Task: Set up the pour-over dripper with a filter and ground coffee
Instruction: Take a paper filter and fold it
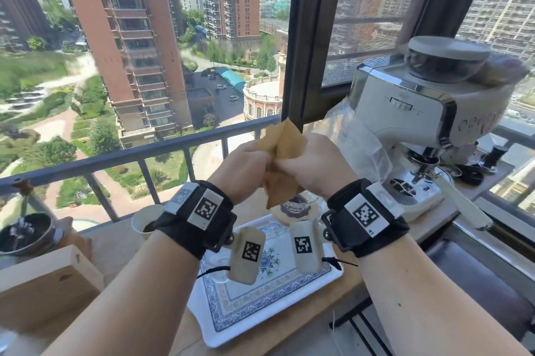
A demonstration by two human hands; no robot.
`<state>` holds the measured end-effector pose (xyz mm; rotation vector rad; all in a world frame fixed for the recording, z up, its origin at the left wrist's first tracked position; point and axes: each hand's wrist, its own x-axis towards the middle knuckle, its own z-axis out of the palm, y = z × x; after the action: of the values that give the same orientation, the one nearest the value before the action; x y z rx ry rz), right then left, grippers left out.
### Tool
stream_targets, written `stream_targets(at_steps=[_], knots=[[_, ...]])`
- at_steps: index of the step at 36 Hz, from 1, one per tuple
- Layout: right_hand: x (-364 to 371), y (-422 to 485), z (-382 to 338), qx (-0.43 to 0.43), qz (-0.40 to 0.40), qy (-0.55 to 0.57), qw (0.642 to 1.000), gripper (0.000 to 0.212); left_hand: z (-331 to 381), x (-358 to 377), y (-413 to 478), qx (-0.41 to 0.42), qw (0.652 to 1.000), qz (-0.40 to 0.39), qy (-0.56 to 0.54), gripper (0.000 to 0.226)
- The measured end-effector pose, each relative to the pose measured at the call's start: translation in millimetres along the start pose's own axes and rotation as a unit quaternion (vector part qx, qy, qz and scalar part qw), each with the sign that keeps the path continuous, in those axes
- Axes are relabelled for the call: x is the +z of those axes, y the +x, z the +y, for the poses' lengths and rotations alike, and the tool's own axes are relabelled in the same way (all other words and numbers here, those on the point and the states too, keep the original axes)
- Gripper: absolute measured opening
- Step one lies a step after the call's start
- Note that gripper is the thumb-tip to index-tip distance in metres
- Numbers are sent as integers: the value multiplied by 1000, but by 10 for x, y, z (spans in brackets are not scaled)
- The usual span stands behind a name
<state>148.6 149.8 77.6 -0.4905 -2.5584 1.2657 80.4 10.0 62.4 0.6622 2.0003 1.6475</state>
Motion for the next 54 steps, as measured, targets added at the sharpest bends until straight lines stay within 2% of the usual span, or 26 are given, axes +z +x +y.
stream_targets(at_steps=[2, 5, 12, 18, 23, 28, 34, 39, 43, 47, 54], knots=[[29, -3, -21, -8, 22, -27, 999, 19, 22, 24, -8, 0, 1000, -17, -4, 14], [44, 37, -20, 1, 39, -28, 999, 16, 62, 35, -13, 1, 999, -29, -26, 18], [-38, 37, 30, 20, 36, -54, 998, 15, -13, -59, -25, -7, 998, -33, -56, 48], [27, 57, -35, 12, 32, -64, 997, 12, -70, -154, -65, -6, 998, -32, -61, 41], [209, 72, -161, -4, -9, -59, 998, 11, -105, -293, -171, -31, 999, 1, -41, 39], [291, 157, -233, 0, -31, -77, 997, 8, -117, -526, -274, -53, 995, 75, 37, 53], [558, 287, -439, -14, -77, -79, 994, 16, -204, -860, -383, -89, 984, 133, 85, 25], [801, 362, -579, 21, -170, -64, 983, 16, -301, -1090, -521, -90, 970, 186, 126, 24], [982, 373, -606, 24, -233, -77, 969, 34, -452, -1203, -553, -86, 956, 211, 187, 8], [1121, 386, -586, 24, -220, -110, 969, 49, -566, -1231, -547, -93, 944, 217, 230, 2], [1147, 468, -432, -21, -158, -171, 972, 37, -662, -1211, -456, -109, 924, 230, 286, 16]])
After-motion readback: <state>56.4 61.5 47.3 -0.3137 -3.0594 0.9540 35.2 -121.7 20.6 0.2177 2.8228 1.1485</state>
